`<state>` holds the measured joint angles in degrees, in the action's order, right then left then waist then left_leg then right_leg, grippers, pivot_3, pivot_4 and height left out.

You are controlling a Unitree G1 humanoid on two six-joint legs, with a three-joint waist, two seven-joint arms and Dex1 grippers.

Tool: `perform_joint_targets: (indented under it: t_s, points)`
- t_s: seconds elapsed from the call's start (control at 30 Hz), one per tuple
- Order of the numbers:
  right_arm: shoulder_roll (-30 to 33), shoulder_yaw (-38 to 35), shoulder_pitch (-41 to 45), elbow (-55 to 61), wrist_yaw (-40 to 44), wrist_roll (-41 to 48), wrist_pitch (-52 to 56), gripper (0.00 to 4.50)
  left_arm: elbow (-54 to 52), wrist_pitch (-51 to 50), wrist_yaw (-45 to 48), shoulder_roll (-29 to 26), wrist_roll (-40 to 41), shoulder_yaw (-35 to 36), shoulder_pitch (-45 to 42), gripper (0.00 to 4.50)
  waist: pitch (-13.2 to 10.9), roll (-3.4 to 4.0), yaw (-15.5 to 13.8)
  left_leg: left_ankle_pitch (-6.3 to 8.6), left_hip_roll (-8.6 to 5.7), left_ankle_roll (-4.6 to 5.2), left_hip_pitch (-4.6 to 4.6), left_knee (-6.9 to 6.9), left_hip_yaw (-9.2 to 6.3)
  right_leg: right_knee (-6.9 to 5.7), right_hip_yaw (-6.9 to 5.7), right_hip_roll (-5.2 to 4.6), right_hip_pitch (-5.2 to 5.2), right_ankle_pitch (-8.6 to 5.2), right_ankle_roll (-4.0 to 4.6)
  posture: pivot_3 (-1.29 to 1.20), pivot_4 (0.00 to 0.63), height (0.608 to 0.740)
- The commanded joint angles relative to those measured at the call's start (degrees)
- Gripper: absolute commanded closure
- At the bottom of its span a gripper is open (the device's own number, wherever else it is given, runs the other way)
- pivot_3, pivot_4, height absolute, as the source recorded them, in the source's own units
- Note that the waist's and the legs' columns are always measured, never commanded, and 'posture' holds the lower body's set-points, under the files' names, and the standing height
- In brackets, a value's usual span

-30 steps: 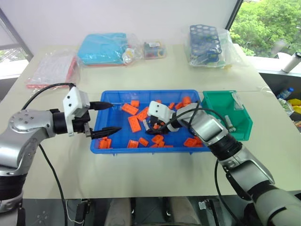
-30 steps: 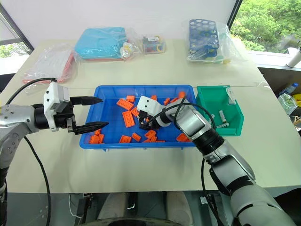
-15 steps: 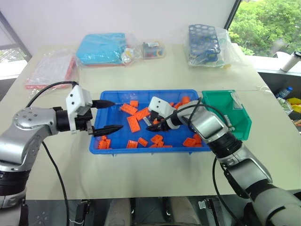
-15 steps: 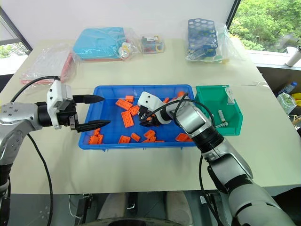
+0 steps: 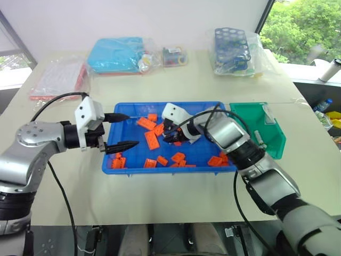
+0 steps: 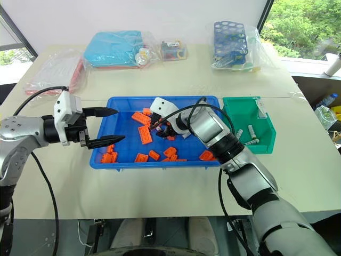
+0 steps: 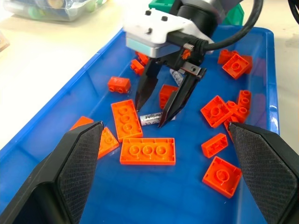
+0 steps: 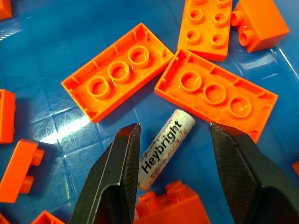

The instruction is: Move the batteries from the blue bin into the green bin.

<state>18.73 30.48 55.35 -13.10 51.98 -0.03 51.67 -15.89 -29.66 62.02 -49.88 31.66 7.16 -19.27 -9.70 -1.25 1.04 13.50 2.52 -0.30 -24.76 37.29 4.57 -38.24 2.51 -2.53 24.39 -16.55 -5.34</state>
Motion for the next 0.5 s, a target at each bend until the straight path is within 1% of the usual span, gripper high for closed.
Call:
perform_joint_targets:
  t_s: [0.03, 0.23, 0.33, 0.4, 0.43, 0.47, 0.5]
  points:
    - [-0.05, 1.38, 1.5, -0.51, 0.86, -1.21, -0.93, 2.11, -0.51, 1.36, 0.24, -0.24, -0.26, 0.49, -0.92, 0.0, 0.0, 0.0, -0.01, 0.0, 0.0, 0.0, 0.0, 0.0, 0.0, 0.0, 0.0, 0.0, 0.0, 0.0, 0.0, 0.0, 0.15, 0.739]
    - [0.16, 3.05, -0.3, -1.75, 1.34, -2.57, -2.23, 2.11, -0.78, 1.89, -0.05, -0.24, -0.34, 0.99, -0.08, 0.0, 0.0, 0.0, 0.06, 0.0, 0.0, 0.0, 0.0, -0.01, -0.01, 0.0, 0.0, 0.0, 0.0, 0.0, 0.0, 0.0, 0.15, 0.739]
    - [-0.56, 2.46, -0.67, -1.98, 1.04, -2.46, -2.83, 2.95, -0.78, 2.02, -0.31, -0.2, -0.3, 1.0, -0.1, 0.0, 0.0, 0.0, 0.07, 0.0, 0.0, 0.0, 0.0, 0.0, -0.01, 0.0, 0.0, 0.0, 0.0, 0.0, 0.0, 0.0, 0.15, 0.739]
    - [-1.08, 2.09, -0.5, -1.87, 0.84, -2.35, -2.68, 3.72, -0.74, 2.16, -0.43, -0.22, -0.29, 1.04, -0.09, 0.0, 0.0, 0.0, 0.08, 0.0, 0.01, 0.0, 0.0, 0.0, -0.01, -0.01, 0.0, 0.0, 0.0, 0.0, 0.0, 0.0, 0.15, 0.739]
    - [-1.27, 1.97, -0.41, -1.75, 0.77, -2.32, -2.58, 4.24, -0.71, 2.22, -0.45, -0.24, -0.29, 1.08, -0.08, 0.0, 0.0, 0.0, 0.08, 0.0, 0.01, 0.0, 0.0, 0.0, -0.01, -0.01, 0.0, 0.0, 0.0, 0.0, 0.0, 0.0, 0.15, 0.739]
    - [-1.39, 1.87, -0.37, -1.55, 0.78, -2.27, -2.48, 4.48, -0.69, 2.26, -0.47, -0.25, -0.29, 1.11, -0.07, 0.0, 0.0, -0.01, 0.08, 0.0, 0.02, 0.0, 0.0, 0.0, -0.01, -0.01, 0.0, 0.0, 0.0, 0.0, 0.0, 0.0, 0.15, 0.739]
    - [-1.37, 1.81, -0.39, -1.31, 0.83, -2.26, -2.4, 4.47, -0.65, 2.28, -0.5, -0.25, -0.3, 1.13, -0.08, 0.0, 0.0, -0.01, 0.08, 0.0, 0.03, 0.0, 0.0, 0.0, -0.01, -0.01, 0.0, 0.0, 0.0, 0.0, 0.0, 0.0, 0.15, 0.739]
